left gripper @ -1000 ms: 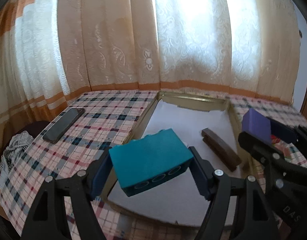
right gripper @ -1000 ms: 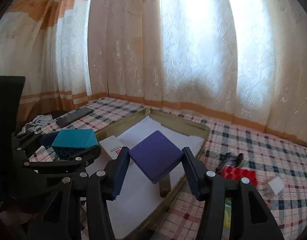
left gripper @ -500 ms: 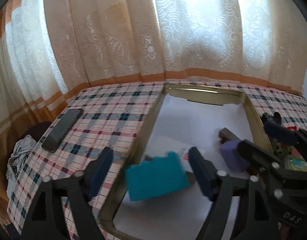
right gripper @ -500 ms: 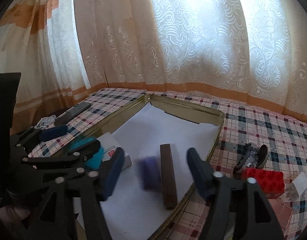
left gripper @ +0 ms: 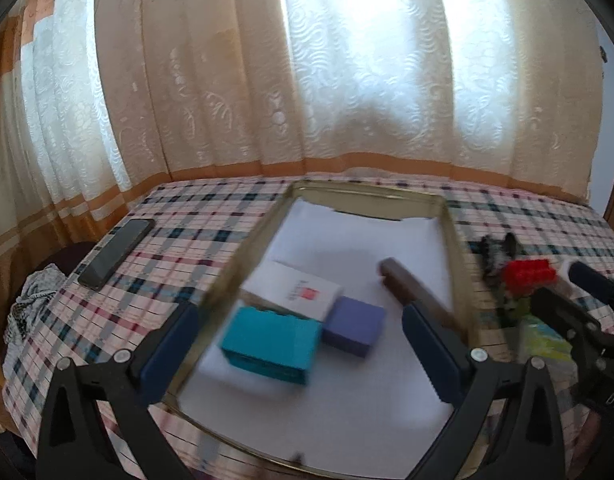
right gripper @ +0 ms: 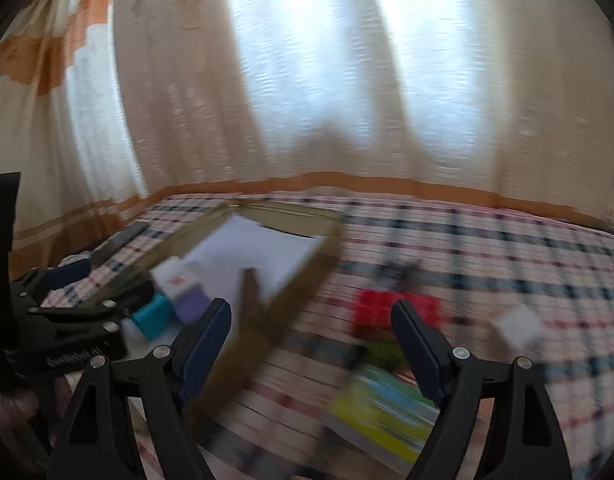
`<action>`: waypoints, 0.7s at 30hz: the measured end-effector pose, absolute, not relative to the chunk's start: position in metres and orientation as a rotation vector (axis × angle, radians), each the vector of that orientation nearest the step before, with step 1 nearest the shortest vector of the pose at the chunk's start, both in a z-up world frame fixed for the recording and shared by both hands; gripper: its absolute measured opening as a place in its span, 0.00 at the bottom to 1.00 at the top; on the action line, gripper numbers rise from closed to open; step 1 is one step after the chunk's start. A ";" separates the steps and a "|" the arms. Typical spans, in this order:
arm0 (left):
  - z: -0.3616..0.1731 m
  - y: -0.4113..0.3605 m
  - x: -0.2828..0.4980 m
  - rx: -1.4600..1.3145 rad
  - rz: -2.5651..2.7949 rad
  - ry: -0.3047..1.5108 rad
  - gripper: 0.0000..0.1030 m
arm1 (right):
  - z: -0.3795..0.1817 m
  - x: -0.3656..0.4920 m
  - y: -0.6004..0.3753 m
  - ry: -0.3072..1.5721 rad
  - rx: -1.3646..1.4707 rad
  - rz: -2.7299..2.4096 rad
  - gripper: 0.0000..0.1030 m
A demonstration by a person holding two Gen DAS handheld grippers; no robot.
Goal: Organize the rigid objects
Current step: 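Grasp the red Lego brick with the left tool while the right tool grasps the clear plastic case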
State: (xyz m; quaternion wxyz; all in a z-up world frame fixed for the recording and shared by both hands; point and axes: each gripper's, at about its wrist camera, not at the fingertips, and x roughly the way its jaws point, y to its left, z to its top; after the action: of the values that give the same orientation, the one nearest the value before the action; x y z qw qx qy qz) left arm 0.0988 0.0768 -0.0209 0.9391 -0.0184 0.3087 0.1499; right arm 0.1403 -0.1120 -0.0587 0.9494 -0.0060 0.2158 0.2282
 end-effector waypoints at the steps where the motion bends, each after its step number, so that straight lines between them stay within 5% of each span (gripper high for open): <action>1: -0.020 0.070 0.096 -0.054 0.296 0.621 1.00 | -0.060 0.136 -0.126 0.436 -0.001 0.449 0.82; 10: -0.036 0.009 0.082 -0.044 0.211 0.604 1.00 | -0.080 0.129 -0.186 0.482 -0.003 0.374 0.83; 21: -0.042 0.023 0.082 -0.075 0.260 0.604 1.00 | -0.097 0.151 -0.151 0.642 -0.140 0.479 0.83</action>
State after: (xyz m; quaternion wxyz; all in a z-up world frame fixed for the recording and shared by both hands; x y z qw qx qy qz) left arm 0.0825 0.0231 -0.0415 0.9457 -0.0368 0.2967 0.1278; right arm 0.1506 -0.1506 -0.0972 0.9185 -0.0681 0.3122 0.2328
